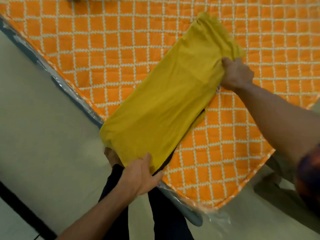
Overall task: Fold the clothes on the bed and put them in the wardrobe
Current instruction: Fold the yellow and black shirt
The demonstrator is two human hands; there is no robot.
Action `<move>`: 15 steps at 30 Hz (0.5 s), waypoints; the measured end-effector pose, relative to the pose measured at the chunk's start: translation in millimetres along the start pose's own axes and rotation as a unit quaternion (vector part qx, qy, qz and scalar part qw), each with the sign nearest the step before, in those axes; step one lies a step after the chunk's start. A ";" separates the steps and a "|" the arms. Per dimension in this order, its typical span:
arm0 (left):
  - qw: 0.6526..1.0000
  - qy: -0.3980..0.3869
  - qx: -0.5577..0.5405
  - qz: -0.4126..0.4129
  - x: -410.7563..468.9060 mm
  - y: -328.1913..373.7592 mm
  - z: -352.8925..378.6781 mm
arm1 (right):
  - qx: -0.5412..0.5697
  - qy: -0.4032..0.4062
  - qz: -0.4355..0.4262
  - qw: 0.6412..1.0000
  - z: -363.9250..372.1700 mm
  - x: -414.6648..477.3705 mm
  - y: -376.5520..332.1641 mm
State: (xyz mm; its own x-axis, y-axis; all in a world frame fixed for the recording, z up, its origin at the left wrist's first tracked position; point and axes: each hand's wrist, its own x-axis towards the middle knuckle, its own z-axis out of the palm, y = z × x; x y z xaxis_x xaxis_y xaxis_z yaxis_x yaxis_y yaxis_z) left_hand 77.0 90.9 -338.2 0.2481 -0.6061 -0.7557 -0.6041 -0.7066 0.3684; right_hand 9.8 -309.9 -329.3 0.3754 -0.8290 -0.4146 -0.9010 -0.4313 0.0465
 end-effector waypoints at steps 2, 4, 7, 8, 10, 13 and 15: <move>0.999 0.029 -0.021 -0.008 2.1 -11.8 -11.6 | 0.131 0.056 0.078 0.987 10.8 -18.4 -3.4; 0.990 0.108 -0.087 -0.028 9.4 -24.7 -28.1 | 0.334 0.091 0.182 0.920 25.3 -46.4 -13.4; 0.961 0.259 -0.095 -0.023 28.0 -51.1 -57.2 | 0.559 0.049 0.270 0.782 64.5 -112.5 -39.9; 0.956 0.286 -0.066 -0.019 36.4 -61.9 -66.4 | 0.582 0.026 0.272 0.766 79.1 -141.2 -53.7; 0.960 0.276 -0.039 -0.034 50.9 -77.9 -85.2 | 0.559 -0.012 0.271 0.783 99.4 -197.3 -84.4; 0.978 0.203 -0.035 -0.043 71.4 -89.5 -104.5 | 0.570 -0.030 0.295 0.766 123.9 -262.9 -128.6; 0.989 0.132 -0.048 -0.038 78.2 -85.2 -122.3 | 0.592 -0.035 0.308 0.744 138.6 -283.2 -148.7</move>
State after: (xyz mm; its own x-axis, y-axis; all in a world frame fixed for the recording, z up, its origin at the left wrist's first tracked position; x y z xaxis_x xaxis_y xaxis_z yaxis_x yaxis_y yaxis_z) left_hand 240.5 59.0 -362.4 0.4871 -0.6153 -0.6198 -0.5049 -0.7775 0.3750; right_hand 7.4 38.4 -344.7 -0.1624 -0.7010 -0.6944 -0.4737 0.6728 -0.5683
